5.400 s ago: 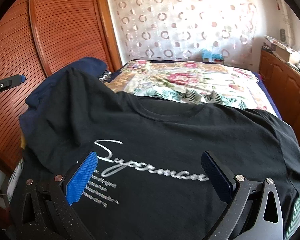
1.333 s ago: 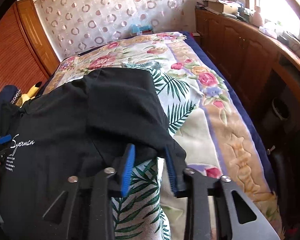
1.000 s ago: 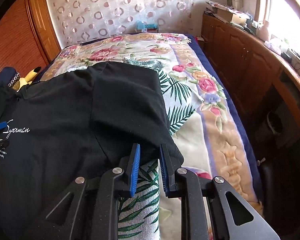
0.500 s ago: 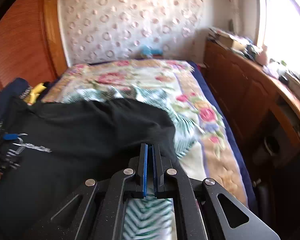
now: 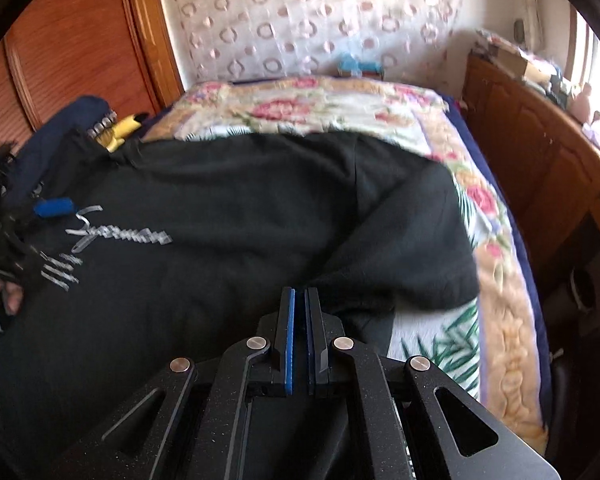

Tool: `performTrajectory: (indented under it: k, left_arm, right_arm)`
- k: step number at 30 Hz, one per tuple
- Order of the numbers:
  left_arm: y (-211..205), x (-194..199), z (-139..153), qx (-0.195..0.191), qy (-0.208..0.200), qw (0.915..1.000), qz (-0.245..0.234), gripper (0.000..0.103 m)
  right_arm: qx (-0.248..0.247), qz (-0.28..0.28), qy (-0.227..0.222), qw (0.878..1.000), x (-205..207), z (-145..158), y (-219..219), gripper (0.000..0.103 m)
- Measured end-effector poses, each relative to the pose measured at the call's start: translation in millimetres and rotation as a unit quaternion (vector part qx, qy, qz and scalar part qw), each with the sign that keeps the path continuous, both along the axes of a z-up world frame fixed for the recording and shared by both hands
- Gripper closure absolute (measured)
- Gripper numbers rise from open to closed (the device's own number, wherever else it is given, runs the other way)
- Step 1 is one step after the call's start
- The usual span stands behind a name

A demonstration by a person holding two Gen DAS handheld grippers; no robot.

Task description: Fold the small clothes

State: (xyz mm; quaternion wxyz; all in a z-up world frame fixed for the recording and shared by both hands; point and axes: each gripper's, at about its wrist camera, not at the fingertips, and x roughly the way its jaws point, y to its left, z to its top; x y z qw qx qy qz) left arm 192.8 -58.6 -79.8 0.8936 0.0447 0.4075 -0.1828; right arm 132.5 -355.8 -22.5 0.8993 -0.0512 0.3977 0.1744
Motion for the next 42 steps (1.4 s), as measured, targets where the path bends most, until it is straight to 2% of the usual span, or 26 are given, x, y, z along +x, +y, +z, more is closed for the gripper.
performTrajectory:
  k: [3,5,7,11,13,16,19,28,30,32,33,34,35,39,42]
  left_arm:
    - [1,-4,12,-0.017,-0.012,0.9998,0.0,0.0]
    - [1,-7,19,-0.023,-0.022,0.9995,0.002,0.0]
    - [1,-8,24,-0.026,-0.028,0.9992,0.002,0.0]
    - [1,-10,31,-0.029,-0.037,0.9989,0.001,0.0]
    - [0,-12,33,-0.031,-0.041,0.9987,0.001,0.0]
    - [0,-13,34,-0.031,-0.043,0.9986,0.003,0.0]
    - [1,-13,34,-0.03,-0.044,0.9986,0.005,0.0]
    - [2,-17,31,-0.024,-0.037,0.999,0.006,0.0]
    - [3,-18,30,-0.023,-0.036,0.9991,0.007,0.0]
    - [5,-18,29,-0.024,-0.035,0.9991,0.01,0.0]
    - [6,-18,30,-0.024,-0.034,0.999,0.011,0.0]
    - [7,-18,29,-0.025,-0.034,0.999,0.012,0.0]
    - [8,-17,28,-0.025,-0.034,0.999,0.014,0.0]
    - [13,-17,27,-0.026,-0.033,0.9989,0.019,0.0]
    - [19,-18,27,-0.028,-0.033,0.9987,0.026,0.0]
  right_arm:
    - [0.0,-0.005,0.005,1.0,2,-6,-4,0.097]
    - [-0.005,-0.005,0.006,1.0,-2,-6,-4,0.092]
    - [-0.004,-0.011,0.008,1.0,-2,-2,-3,0.074]
    - [0.004,-0.027,-0.017,0.999,-15,15,-14,0.07]
    - [0.007,-0.042,-0.033,0.999,-19,23,-24,0.06]
    - [0.003,-0.074,-0.051,0.996,-19,30,-42,0.057]
    - [-0.012,-0.095,-0.047,0.994,-8,24,-54,0.057]
    - [0.006,-0.119,0.008,0.993,38,2,-69,0.057]
    - [0.018,-0.117,0.013,0.993,47,9,-70,0.057]
    - [0.025,-0.113,0.01,0.993,50,13,-73,0.067]
    - [0.016,-0.116,0.007,0.993,52,10,-76,0.075]
    - [0.009,-0.116,0.001,0.993,53,11,-76,0.09]
    - [-0.008,-0.12,-0.007,0.993,51,13,-74,0.099]
    - [-0.025,-0.102,-0.027,0.994,44,19,-64,0.1]
    - [-0.017,-0.089,-0.047,0.995,38,33,-55,0.1]
